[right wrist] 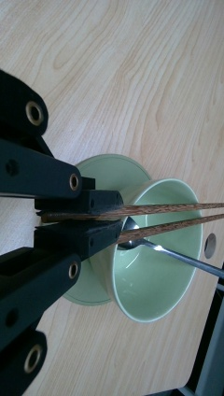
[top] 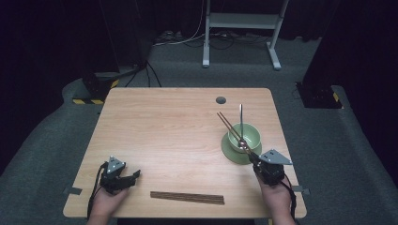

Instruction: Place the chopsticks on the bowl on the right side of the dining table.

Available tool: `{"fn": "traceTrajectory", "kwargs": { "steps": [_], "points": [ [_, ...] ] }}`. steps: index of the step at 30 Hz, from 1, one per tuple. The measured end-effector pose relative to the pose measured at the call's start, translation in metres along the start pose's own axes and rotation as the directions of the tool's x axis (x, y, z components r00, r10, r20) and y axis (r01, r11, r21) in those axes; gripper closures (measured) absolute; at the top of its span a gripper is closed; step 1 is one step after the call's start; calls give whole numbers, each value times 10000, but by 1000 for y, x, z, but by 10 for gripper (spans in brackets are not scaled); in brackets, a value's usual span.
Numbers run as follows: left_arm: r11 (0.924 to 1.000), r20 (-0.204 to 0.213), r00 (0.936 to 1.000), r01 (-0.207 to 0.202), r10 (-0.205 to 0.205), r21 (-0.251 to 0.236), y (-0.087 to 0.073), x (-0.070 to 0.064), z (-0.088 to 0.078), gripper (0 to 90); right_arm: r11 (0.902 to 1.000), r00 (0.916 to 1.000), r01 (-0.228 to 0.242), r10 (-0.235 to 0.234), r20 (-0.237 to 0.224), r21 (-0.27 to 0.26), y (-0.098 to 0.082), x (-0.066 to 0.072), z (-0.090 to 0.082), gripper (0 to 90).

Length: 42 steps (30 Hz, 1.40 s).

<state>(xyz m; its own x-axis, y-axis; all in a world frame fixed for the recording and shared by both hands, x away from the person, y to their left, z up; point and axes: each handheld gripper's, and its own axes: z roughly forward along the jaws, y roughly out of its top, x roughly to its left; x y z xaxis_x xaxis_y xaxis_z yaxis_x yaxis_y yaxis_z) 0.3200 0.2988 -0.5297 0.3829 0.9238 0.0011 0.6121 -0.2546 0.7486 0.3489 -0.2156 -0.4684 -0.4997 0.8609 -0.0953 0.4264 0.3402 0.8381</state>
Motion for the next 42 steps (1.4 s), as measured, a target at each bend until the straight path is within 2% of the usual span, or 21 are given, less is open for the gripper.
{"fn": "traceTrajectory", "kwargs": {
  "steps": [7, 16, 21, 26, 28, 30, 37, 42],
  "points": [
    [10000, -1, 10000, 5, -5, 1, 0, 0, 0, 283, 9999, 9999, -115, 115, 88, -8, -2, -1, -1, 839],
    [10000, 8, 10000, -6, 6, -3, 0, 0, 0, 287, 9999, 9998, 32, -29, 188, -148, 0, -1, -3, 825],
    [10000, 10, 10000, -1, 1, -6, 0, 0, 0, 287, 9992, 9997, -137, 144, 189, -386, 2, -3, -7, 748],
    [10000, 4, 10000, 0, 0, -6, 0, 0, 0, 288, 9985, 9992, -218, 234, 323, -494, 0, -3, -7, 568],
    [10000, 4, 10000, -1, 1, -8, 0, 0, 0, 288, 9984, 9989, -272, 291, 380, -505, -1, -4, -7, 542],
    [10000, 0, 10000, -10, 10, -8, 0, 0, 0, 289, 9968, 9976, -571, 592, 366, -554, -4, -7, -8, 498],
    [10000, 34, 10000, -11, 11, -8, 0, 0, 0, 293, 9975, 9978, -657, 659, 111, -255, -13, -9, -1, 504],
    [9999, 106, 9999, -102, 103, -55, 0, 0, 0, 317, 9972, 9977, -679, 681, 69, -310, -16, -8, 2, 568]
  ]
}}
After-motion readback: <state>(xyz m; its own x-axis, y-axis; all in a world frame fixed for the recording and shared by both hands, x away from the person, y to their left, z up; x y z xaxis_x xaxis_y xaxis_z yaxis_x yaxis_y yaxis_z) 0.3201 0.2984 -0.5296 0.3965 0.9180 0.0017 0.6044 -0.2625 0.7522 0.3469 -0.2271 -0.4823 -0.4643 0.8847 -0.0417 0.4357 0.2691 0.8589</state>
